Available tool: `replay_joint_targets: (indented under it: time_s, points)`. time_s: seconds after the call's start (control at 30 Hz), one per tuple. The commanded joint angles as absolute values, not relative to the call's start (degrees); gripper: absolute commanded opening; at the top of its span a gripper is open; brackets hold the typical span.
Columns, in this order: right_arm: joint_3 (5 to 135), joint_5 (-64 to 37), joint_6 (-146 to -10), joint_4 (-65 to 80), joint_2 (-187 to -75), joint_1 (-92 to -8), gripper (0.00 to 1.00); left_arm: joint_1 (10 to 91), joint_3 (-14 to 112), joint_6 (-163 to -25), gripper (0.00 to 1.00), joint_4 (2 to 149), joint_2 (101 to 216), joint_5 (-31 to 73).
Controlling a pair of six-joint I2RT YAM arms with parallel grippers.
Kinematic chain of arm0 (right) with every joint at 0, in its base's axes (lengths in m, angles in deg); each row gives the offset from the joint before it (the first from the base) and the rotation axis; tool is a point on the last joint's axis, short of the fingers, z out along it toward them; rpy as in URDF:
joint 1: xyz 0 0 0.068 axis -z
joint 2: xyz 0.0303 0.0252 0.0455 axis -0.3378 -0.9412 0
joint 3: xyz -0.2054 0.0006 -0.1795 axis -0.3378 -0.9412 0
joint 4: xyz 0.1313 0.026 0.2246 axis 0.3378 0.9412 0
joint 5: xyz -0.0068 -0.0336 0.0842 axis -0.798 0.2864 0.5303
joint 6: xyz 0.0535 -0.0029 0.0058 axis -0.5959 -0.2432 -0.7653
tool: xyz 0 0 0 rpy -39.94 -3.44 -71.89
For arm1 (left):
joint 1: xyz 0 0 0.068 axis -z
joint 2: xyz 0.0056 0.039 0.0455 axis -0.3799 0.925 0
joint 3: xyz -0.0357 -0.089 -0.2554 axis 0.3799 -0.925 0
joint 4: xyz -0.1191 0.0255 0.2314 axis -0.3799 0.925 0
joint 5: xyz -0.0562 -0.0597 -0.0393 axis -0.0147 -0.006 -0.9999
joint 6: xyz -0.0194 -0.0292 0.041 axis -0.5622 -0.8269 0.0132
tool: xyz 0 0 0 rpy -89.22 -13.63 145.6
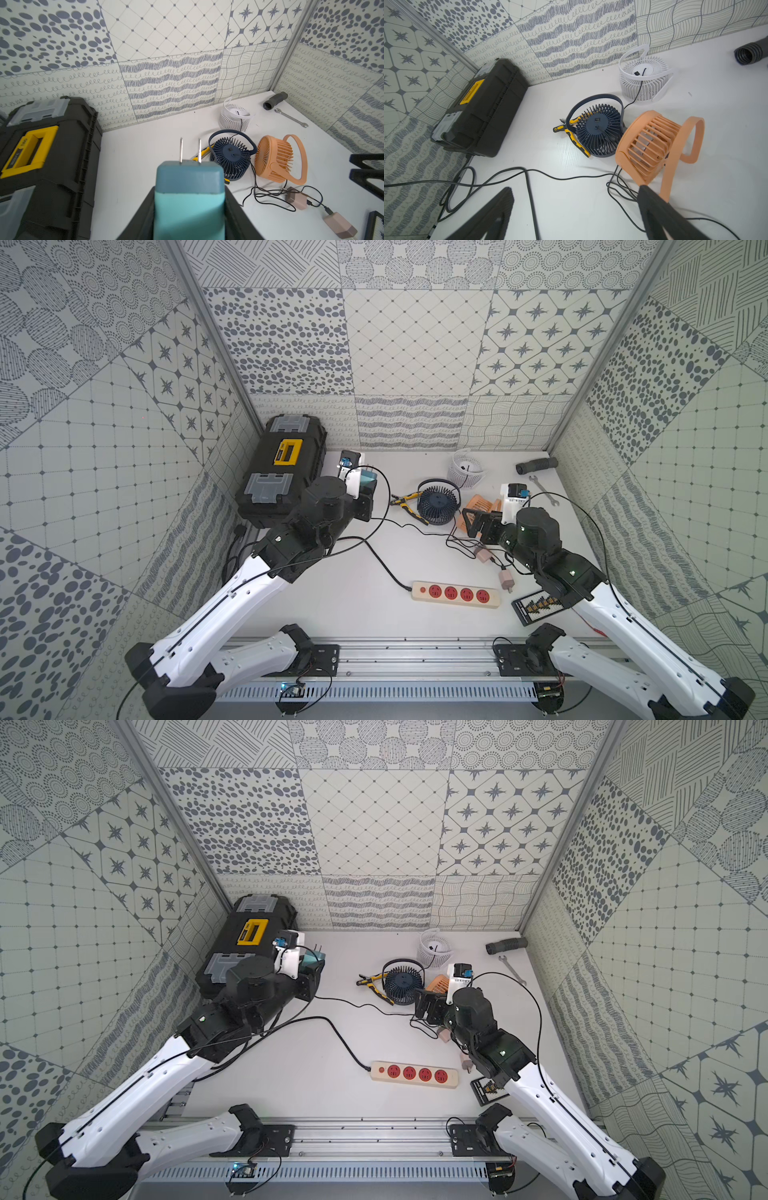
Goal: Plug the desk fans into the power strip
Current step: Pick up the plug from the center of the board.
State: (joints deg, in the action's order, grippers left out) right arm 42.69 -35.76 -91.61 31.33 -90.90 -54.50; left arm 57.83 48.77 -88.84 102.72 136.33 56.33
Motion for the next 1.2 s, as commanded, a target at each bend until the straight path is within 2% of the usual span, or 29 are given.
replay_joint_targets:
  time_s: [0.0, 0.2, 0.3, 0.6, 0.97, 1.07, 1.17]
  points:
    - [45.0, -33.8, -91.0, 30.5, -91.1, -54.7, 0.97, 57.6, 57.4, -80.4, 0.14, 112.6, 135.0, 55.5]
    - [46.5, -29.9, -90.9, 31.0, -91.4, -54.6, 0.97, 57.7, 57.7, -79.7, 0.15, 110.9, 134.8, 44.6]
    - [48.3, -28.3, -90.2, 32.7, -91.2, -54.4, 0.97, 57.7, 60.4, -77.0, 0.17, 111.7, 135.4, 45.9]
    - [50.2, -27.9, -90.8, 34.8, -92.0, -54.0, 0.97, 57.6, 85.9, -64.7, 0.18, 121.4, 143.1, 52.5]
    - [48.9, -28.8, -91.5, 34.8, -93.1, -53.9, 0.97, 57.6, 106.0, -61.9, 0.19, 125.0, 151.1, 46.4]
    - [46.7, -31.6, -92.1, 34.9, -93.7, -53.8, 0.97, 57.6, 107.8, -62.4, 0.19, 125.2, 152.3, 45.1]
    - [44.2, -32.7, -93.8, 34.8, -95.6, -53.1, 0.97, 57.6, 104.0, -64.1, 0.19, 125.3, 152.1, 44.5]
